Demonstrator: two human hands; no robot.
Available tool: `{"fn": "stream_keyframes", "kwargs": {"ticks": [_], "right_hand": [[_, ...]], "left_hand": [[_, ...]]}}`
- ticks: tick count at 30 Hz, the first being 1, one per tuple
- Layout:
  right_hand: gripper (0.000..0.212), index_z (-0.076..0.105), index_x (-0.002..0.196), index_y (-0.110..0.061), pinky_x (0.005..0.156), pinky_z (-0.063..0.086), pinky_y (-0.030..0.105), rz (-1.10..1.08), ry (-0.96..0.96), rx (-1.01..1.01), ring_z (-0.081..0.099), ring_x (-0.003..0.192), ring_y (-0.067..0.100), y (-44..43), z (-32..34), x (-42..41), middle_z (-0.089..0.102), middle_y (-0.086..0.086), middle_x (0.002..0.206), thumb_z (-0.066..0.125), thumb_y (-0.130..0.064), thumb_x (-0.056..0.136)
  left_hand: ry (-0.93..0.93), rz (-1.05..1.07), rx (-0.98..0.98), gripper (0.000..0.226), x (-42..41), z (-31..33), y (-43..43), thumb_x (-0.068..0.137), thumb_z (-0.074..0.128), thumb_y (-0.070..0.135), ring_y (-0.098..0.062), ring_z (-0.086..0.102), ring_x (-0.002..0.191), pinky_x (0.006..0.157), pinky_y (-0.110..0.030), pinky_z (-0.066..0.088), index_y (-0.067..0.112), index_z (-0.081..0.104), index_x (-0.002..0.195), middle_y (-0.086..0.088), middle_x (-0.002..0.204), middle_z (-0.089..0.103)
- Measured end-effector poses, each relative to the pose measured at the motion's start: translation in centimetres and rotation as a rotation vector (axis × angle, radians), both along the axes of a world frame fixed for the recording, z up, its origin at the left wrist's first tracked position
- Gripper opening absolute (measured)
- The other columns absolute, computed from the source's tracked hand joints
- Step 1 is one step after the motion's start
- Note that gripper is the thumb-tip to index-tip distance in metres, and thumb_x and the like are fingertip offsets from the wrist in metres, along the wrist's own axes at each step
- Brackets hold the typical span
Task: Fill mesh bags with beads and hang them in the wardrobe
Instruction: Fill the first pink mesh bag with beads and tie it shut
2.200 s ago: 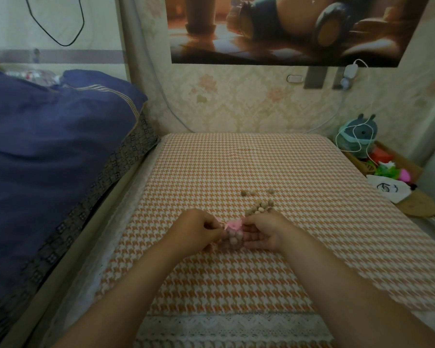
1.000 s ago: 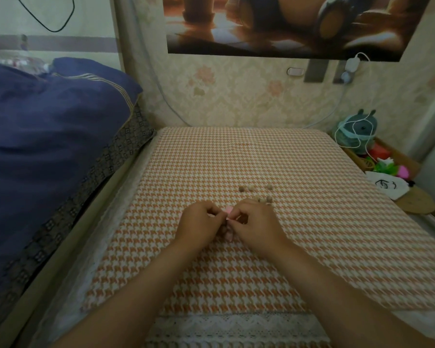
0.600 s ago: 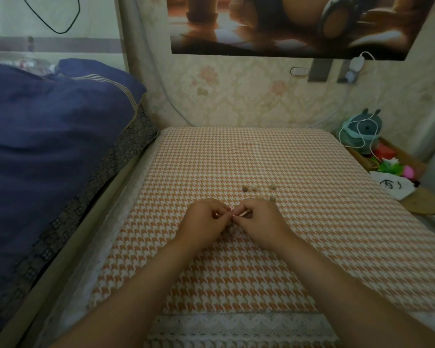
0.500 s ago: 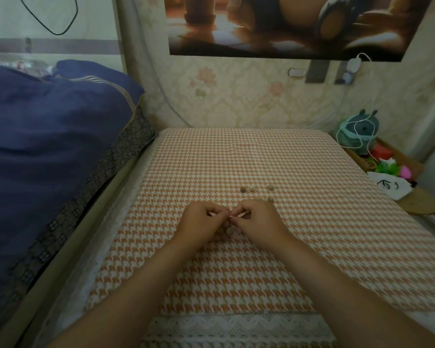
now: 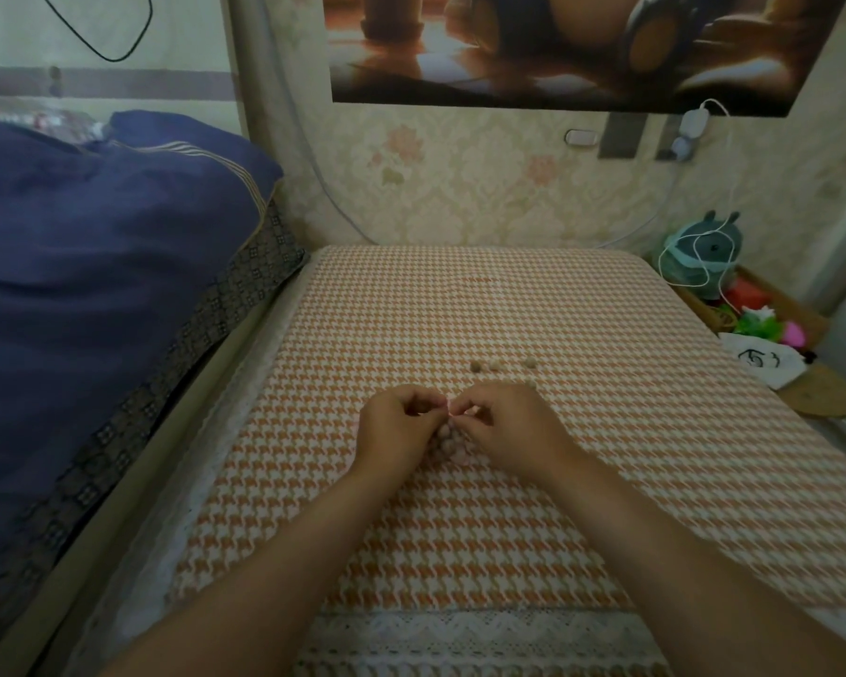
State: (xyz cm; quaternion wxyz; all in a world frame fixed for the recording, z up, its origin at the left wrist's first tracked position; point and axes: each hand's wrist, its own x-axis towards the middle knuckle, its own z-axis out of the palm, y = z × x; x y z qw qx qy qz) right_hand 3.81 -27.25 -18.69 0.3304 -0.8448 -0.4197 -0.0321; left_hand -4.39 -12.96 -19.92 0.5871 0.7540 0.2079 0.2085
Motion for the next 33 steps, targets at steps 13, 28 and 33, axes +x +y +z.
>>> {"fn": "stream_keyframes", "kwargs": {"ticks": [13, 28, 33], "right_hand": [[0.01, 0.081, 0.092, -0.026, 0.08, 0.053, 0.032, 0.087, -0.01, 0.001, 0.062, 0.082, 0.006, 1.1, 1.6, 0.4, 0.067, -0.012, 0.085, 0.076, -0.019, 0.086], [0.012, 0.073, 0.092, -0.001, 0.041, 0.039, 0.021, -0.402, 1.048, 0.229, 0.042, 0.04, 0.009, 2.0, 2.9, -1.0, 0.062, 0.011, 0.071, 0.061, -0.001, 0.095], [0.015, 0.072, 0.102, 0.006, 0.044, 0.039, 0.021, -0.444, 1.035, 0.185, 0.041, 0.043, 0.011, 1.6, 2.6, -0.3, 0.067, 0.015, 0.079, 0.068, -0.001, 0.088]], "left_hand": [[-0.022, -0.03, 0.047, 0.025, -0.2, 0.2, 0.2, 0.082, 0.074, 0.011, 0.002, 0.067, 0.065, 0.055, -0.008, 0.046, 0.025, 0.061, 0.098, 0.006, 0.072, 0.073], [-0.091, -0.031, 0.606, 0.023, -0.5, -0.5, -1.3, 0.087, 0.067, 0.013, -0.004, 0.059, 0.081, 0.077, -0.018, 0.048, 0.022, 0.07, 0.108, 0.009, 0.096, 0.07], [-0.131, -0.066, 0.747, 0.02, -0.5, -0.7, -1.4, 0.09, 0.06, 0.014, -0.009, 0.057, 0.084, 0.075, -0.017, 0.038, 0.024, 0.074, 0.101, 0.005, 0.09, 0.069]]}}
